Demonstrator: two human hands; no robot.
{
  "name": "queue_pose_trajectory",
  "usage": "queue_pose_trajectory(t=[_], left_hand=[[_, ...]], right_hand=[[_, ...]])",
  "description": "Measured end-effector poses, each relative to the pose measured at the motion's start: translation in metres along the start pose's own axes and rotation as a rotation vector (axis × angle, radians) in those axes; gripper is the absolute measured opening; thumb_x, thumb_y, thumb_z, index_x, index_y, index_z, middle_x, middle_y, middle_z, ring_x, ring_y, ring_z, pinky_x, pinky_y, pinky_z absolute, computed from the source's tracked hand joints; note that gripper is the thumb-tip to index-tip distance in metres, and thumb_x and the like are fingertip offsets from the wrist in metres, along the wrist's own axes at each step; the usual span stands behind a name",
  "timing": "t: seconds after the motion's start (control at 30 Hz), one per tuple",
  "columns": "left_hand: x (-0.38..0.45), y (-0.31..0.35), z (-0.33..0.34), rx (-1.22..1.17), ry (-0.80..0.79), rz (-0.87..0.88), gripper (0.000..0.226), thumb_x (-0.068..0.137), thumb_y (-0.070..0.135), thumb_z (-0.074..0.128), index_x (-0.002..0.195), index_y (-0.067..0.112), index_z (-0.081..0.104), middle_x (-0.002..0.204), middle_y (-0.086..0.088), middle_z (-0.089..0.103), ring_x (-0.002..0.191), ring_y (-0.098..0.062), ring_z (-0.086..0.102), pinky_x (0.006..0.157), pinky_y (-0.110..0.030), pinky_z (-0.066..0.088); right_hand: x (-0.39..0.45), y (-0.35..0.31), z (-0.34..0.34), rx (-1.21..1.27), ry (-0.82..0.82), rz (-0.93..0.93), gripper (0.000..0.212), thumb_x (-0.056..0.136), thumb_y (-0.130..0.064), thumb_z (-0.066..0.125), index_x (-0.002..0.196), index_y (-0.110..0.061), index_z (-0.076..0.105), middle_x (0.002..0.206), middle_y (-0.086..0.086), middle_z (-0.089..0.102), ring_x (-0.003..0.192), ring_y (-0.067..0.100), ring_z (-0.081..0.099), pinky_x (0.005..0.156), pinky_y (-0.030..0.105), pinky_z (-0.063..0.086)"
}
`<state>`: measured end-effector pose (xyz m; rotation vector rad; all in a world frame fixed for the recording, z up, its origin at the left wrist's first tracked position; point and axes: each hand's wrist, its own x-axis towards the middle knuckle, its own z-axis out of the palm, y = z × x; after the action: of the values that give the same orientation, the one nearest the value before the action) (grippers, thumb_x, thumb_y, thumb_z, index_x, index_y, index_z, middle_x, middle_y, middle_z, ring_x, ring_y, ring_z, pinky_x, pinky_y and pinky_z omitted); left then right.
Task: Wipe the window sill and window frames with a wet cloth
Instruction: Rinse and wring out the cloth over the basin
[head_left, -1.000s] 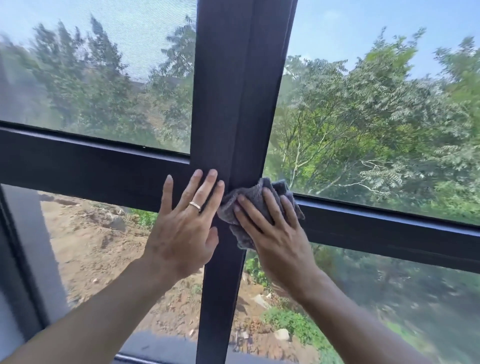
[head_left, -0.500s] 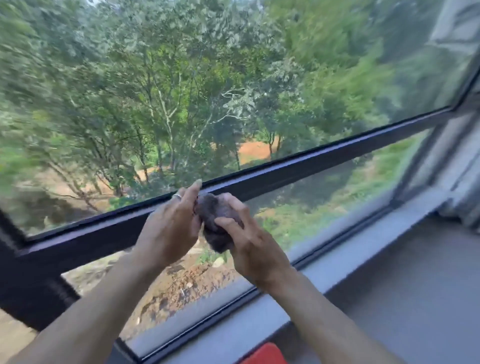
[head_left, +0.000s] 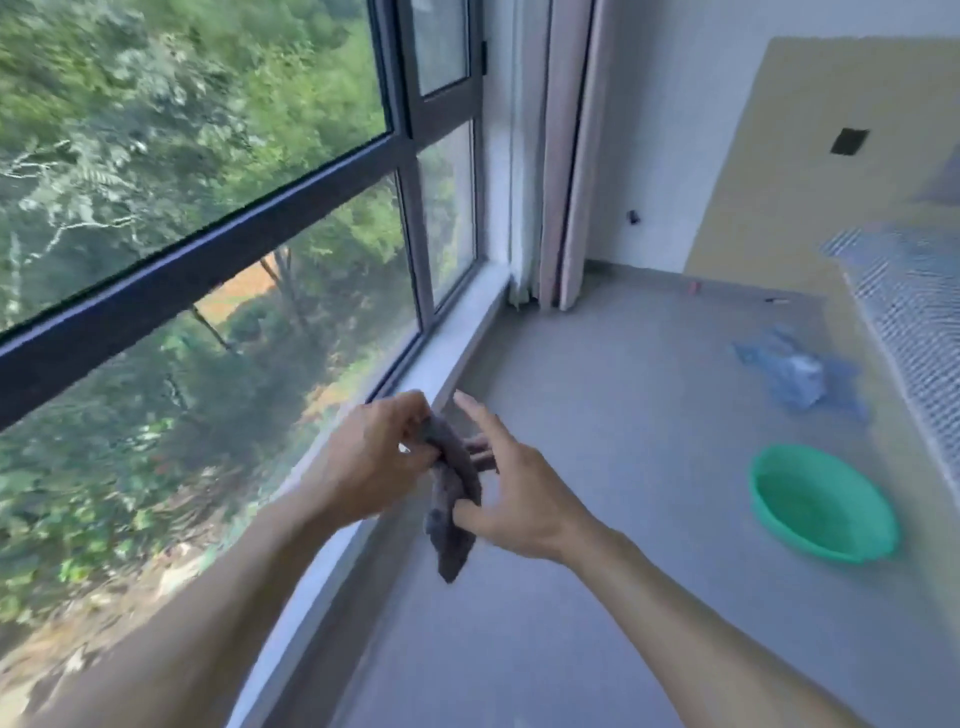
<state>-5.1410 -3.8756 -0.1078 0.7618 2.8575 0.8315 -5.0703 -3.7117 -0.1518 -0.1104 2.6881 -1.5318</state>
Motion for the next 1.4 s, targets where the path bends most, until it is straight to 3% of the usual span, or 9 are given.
queue_pose_trajectory(t=[0.1, 0.27, 0.43, 0.67, 0.77, 0.9, 1.03, 1.23, 1.4], left_hand=[[0.064, 0.060, 0.051, -0.013, -0.129, 0.071, 0.012, 0.066, 0.028, 0.056, 0.066, 0.037, 0.049, 0.076, 0.004, 0.067, 0.079, -0.024, 0.065, 0.069, -0.040, 0.054], [0.161, 0.145, 0.146, -0.019, -0.296, 0.162, 0.030, 0.077, 0.010, 0.056, 0.075, 0.039, 0.061, 0.075, 0.012, 0.066, 0.074, -0.017, 0.064, 0.067, -0.040, 0.056], [0.253, 0.226, 0.241, 0.004, -0.441, 0.287, 0.025, 0.083, 0.011, 0.054, 0.090, 0.029, 0.070, 0.083, 0.008, 0.065, 0.083, -0.018, 0.060, 0.073, -0.033, 0.051], [0.392, 0.320, 0.425, 0.084, -0.738, 0.364, 0.020, 0.094, 0.023, 0.048, 0.094, 0.016, 0.067, 0.099, -0.004, 0.061, 0.087, -0.022, 0.055, 0.073, -0.029, 0.043], [0.435, 0.363, 0.523, 0.053, -0.805, 0.317, 0.025, 0.095, 0.028, 0.047, 0.082, 0.012, 0.059, 0.091, -0.005, 0.062, 0.085, -0.023, 0.056, 0.071, -0.031, 0.044], [0.479, 0.404, 0.649, 0.047, -0.846, 0.245, 0.028, 0.088, 0.043, 0.059, 0.075, 0.021, 0.049, 0.070, -0.002, 0.059, 0.062, -0.022, 0.056, 0.055, -0.030, 0.041], [0.516, 0.417, 0.788, 0.170, -0.886, 0.336, 0.022, 0.081, 0.023, 0.064, 0.090, 0.022, 0.044, 0.061, 0.002, 0.053, 0.067, -0.027, 0.062, 0.062, -0.037, 0.051], [0.551, 0.407, 0.989, 0.224, -0.965, 0.357, 0.029, 0.088, 0.038, 0.066, 0.107, 0.020, 0.055, 0.082, 0.000, 0.056, 0.083, -0.025, 0.054, 0.066, -0.031, 0.041], [0.574, 0.376, 1.133, 0.292, -1.027, 0.403, 0.032, 0.091, 0.043, 0.062, 0.102, 0.013, 0.060, 0.101, -0.011, 0.063, 0.096, -0.030, 0.059, 0.069, -0.031, 0.038]], right_hand=[[0.004, 0.060, -0.072, 0.108, 0.099, 0.107, 0.049, 0.079, -0.023, 0.056, 0.126, -0.040, 0.056, 0.104, -0.017, 0.065, 0.092, -0.001, 0.062, 0.079, 0.014, 0.047], [-0.003, 0.150, -0.184, 0.031, 0.222, 0.235, 0.037, 0.093, -0.013, 0.051, 0.123, -0.033, 0.057, 0.078, -0.014, 0.057, 0.067, 0.007, 0.055, 0.056, 0.016, 0.043], [-0.008, 0.245, -0.280, -0.102, 0.431, 0.380, 0.012, 0.085, -0.012, 0.062, 0.088, -0.019, 0.072, 0.066, -0.014, 0.055, 0.062, 0.000, 0.051, 0.054, 0.016, 0.036], [-0.009, 0.422, -0.399, -0.107, 0.761, 0.610, 0.020, 0.068, -0.019, 0.060, 0.051, -0.028, 0.053, 0.059, -0.011, 0.049, 0.067, 0.011, 0.046, 0.062, 0.023, 0.033], [-0.016, 0.515, -0.448, -0.061, 0.805, 0.794, 0.021, 0.078, -0.021, 0.062, 0.061, -0.025, 0.049, 0.077, 0.002, 0.056, 0.079, 0.023, 0.053, 0.066, 0.027, 0.036], [-0.031, 0.646, -0.504, -0.007, 0.792, 0.917, 0.022, 0.082, -0.025, 0.063, 0.065, -0.014, 0.053, 0.066, -0.001, 0.052, 0.077, 0.028, 0.056, 0.061, 0.031, 0.037], [-0.051, 0.782, -0.533, 0.061, 0.729, 0.999, 0.018, 0.084, -0.027, 0.063, 0.072, -0.018, 0.053, 0.068, -0.006, 0.055, 0.080, 0.025, 0.056, 0.066, 0.029, 0.037], [-0.076, 0.976, -0.528, 0.103, 0.816, 1.076, 0.009, 0.088, -0.020, 0.064, 0.086, -0.024, 0.056, 0.085, -0.005, 0.059, 0.089, 0.023, 0.057, 0.067, 0.024, 0.033], [-0.069, 1.112, -0.496, 0.046, 0.818, 1.147, 0.009, 0.089, -0.020, 0.061, 0.097, -0.018, 0.063, 0.098, 0.006, 0.068, 0.098, 0.031, 0.062, 0.079, 0.034, 0.047]])
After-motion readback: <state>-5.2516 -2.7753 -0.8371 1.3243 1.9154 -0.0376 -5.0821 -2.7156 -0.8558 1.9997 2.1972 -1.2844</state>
